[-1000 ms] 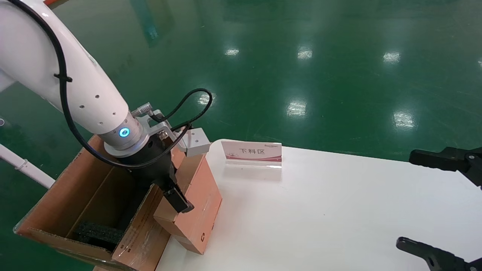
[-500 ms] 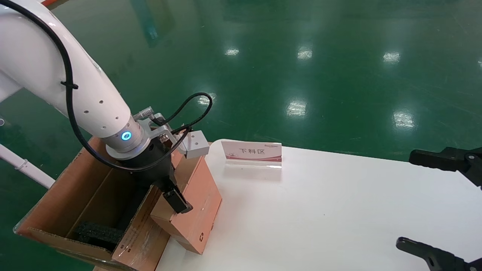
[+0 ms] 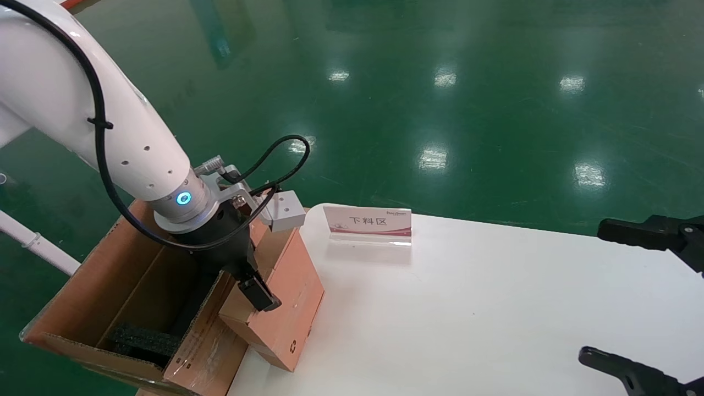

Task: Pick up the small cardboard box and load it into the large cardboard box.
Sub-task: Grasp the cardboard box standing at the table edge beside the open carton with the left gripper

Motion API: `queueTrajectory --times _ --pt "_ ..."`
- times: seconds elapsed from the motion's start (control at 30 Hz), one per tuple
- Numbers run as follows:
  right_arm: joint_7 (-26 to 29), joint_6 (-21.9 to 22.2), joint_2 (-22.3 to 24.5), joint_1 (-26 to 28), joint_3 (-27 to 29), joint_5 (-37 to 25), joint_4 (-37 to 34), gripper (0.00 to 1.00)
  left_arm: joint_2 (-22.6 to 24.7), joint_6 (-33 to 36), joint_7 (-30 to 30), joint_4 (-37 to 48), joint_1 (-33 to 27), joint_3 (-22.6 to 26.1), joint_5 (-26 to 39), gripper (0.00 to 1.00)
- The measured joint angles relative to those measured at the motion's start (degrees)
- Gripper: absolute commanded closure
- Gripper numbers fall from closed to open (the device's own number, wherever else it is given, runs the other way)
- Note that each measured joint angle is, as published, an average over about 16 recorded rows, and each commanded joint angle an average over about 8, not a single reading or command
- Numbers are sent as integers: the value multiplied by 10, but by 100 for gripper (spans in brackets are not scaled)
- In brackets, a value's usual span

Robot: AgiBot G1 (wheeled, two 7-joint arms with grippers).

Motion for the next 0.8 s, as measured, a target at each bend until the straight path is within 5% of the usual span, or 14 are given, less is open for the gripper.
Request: queueTrajectory --times 0.8 --pt "0 0 0 0 0 0 0 100 0 1 -1 1 -1 -1 -1 100"
